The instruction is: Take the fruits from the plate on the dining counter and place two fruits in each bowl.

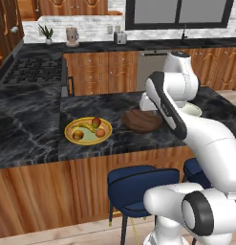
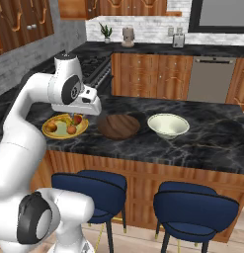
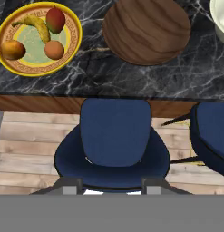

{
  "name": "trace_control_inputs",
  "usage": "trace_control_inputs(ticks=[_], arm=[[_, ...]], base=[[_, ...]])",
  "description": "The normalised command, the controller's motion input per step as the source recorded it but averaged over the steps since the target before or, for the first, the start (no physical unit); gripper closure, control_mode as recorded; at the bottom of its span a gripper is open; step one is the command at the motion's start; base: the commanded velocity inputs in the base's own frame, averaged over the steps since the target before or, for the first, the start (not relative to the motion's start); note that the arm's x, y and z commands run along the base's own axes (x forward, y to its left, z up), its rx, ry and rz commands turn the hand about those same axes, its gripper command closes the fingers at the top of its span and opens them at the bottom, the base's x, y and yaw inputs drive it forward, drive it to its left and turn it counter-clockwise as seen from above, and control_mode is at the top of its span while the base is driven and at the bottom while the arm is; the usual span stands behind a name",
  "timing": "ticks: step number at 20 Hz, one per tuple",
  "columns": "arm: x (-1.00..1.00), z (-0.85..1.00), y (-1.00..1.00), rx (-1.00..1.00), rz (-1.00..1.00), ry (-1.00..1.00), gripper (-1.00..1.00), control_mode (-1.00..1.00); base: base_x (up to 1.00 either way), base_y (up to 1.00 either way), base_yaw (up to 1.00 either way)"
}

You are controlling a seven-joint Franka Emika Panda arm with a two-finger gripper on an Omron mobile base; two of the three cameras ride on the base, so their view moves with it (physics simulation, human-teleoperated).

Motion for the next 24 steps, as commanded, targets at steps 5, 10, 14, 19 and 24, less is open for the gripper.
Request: trace_control_inputs(ticks=[5,10,14,19,24], arm=[[0.0,-0.13,0.37,0.0,0.01,0.01,-1.0,-1.0],[0.13,-0.13,0.91,0.0,0.05,0.02,-1.0,-1.0],[0.28,-0.19,0.72,0.0,0.0,0.01,-1.0,-1.0],[0.44,-0.35,0.35,0.0,0.0,0.0,-1.0,-1.0],[0.38,-0.37,0.08,0.0,0.0,0.02,-1.0,-1.0]], base=[[0.0,0.0,0.0],[0.0,0.0,0.0],[0.0,0.0,0.0],[0.0,0.0,0.0],[0.0,0.0,0.0]])
